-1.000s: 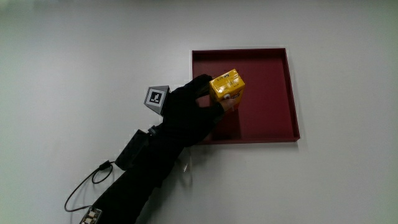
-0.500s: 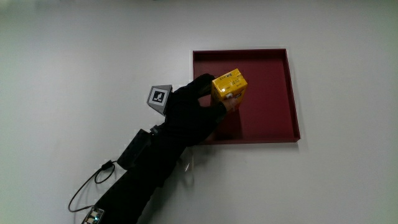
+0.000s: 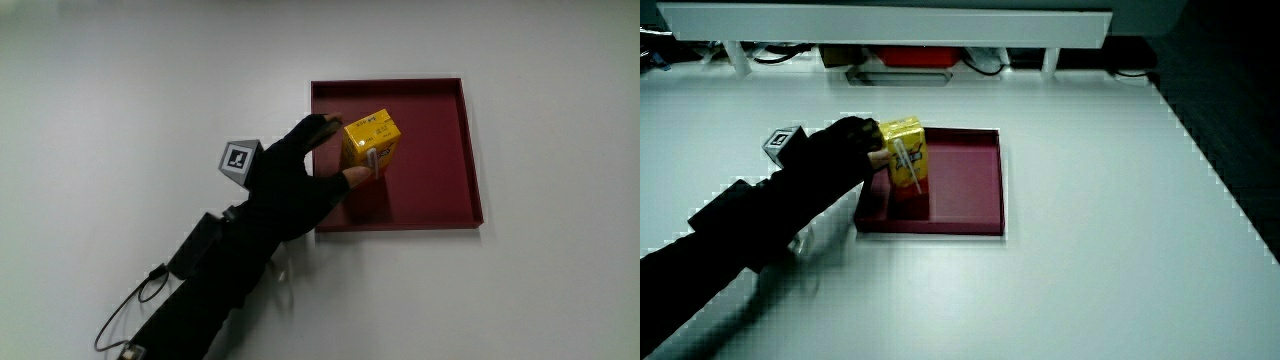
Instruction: Place ice redtea
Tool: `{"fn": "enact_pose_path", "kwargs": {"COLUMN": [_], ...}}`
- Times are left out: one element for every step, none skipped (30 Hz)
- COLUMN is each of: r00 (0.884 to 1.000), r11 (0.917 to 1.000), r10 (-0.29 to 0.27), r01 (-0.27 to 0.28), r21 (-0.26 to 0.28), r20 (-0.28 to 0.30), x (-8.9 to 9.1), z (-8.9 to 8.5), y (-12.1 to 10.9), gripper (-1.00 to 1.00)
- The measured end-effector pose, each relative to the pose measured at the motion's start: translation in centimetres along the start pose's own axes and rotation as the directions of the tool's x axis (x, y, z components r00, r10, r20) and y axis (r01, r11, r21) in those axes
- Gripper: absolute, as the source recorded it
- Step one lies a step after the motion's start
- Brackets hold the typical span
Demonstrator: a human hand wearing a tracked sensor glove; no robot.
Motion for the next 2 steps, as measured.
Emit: {"fn": "enact_pose_path", "kwargs": {"r00": [1.0, 1.0], "r11": [0.9998, 0.9995], "r10": [0.019, 0.008], "r01": [-0.019, -0.009], "r21": [-0.008, -0.03], "r20": [-0.021, -0.014], "x": [0.13, 0.39], "z": [0.28, 0.43], "y": [-0.29, -0.59], "gripper": [-0.76, -0.82]}}
